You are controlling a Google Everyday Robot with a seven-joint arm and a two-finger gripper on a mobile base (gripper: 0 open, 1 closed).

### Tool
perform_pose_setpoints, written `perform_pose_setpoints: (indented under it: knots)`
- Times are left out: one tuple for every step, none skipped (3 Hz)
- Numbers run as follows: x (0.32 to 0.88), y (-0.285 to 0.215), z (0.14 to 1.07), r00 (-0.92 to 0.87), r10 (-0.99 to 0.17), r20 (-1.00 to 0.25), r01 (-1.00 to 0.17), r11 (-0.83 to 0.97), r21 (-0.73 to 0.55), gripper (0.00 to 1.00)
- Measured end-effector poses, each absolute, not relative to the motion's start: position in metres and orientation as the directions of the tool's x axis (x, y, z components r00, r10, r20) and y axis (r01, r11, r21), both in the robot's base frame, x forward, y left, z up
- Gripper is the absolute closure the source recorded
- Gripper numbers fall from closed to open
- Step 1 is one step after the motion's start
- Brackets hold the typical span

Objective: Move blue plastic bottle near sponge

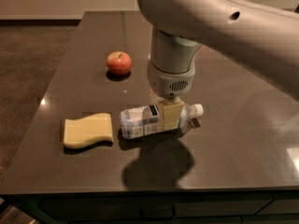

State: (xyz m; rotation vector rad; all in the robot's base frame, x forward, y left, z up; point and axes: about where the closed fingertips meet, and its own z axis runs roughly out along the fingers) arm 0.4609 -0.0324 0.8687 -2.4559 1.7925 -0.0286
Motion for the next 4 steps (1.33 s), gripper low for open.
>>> perform_pose_setpoints:
  knots:
    - [0.4599, -0.0262, 0.8682, 0.311, -0.95, -0.043, -0.946, -0.305, -0.108, 0.35]
    - [0.4599, -0.0261, 0.87, 0.311, -0.95, -0.043, -0.946, -0.304, -0.114, 0.12]
    - [0.4598, -0.0257, 0.8715, 0.311, -0.949, -0.043, -0.945, -0.304, -0.121, 0.0]
    - [0.4598, -0.0257, 0.8716, 0.311, -0.949, -0.043, -0.945, -0.304, -0.121, 0.0]
